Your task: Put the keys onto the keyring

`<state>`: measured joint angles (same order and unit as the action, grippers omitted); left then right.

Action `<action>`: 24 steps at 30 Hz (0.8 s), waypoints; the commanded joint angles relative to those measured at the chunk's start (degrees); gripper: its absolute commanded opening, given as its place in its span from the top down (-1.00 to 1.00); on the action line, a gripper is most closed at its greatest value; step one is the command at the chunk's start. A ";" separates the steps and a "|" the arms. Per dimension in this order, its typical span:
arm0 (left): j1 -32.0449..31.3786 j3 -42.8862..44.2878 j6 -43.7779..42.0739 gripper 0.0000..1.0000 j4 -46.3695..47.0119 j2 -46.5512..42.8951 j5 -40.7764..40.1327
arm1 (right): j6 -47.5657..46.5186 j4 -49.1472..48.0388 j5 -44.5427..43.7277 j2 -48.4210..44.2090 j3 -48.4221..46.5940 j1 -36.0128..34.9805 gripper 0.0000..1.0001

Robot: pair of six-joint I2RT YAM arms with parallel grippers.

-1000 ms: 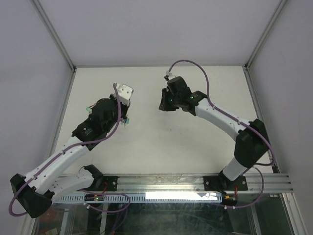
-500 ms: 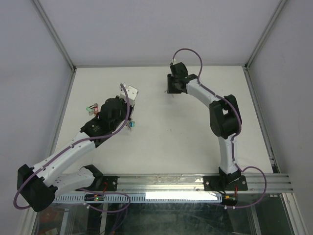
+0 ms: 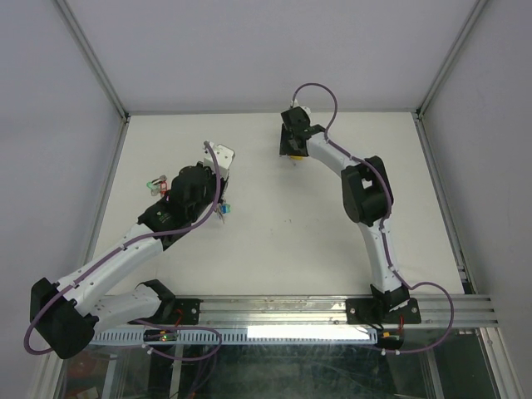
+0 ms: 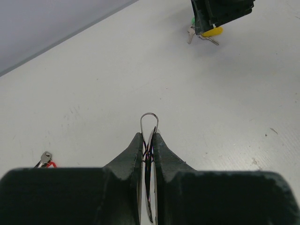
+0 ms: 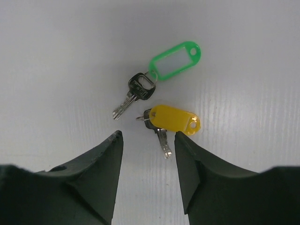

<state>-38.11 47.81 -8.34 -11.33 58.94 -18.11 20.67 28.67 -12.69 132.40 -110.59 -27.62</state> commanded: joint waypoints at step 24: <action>0.87 -0.20 -0.06 1.00 4.38 -0.31 -0.70 | 3.42 0.31 -8.60 7.31 -10.81 -1.65 0.24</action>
<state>-37.76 47.79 -8.36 -11.03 58.94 -18.09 23.90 29.54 -19.55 139.68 -118.41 -29.19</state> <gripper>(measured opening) 0.064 0.405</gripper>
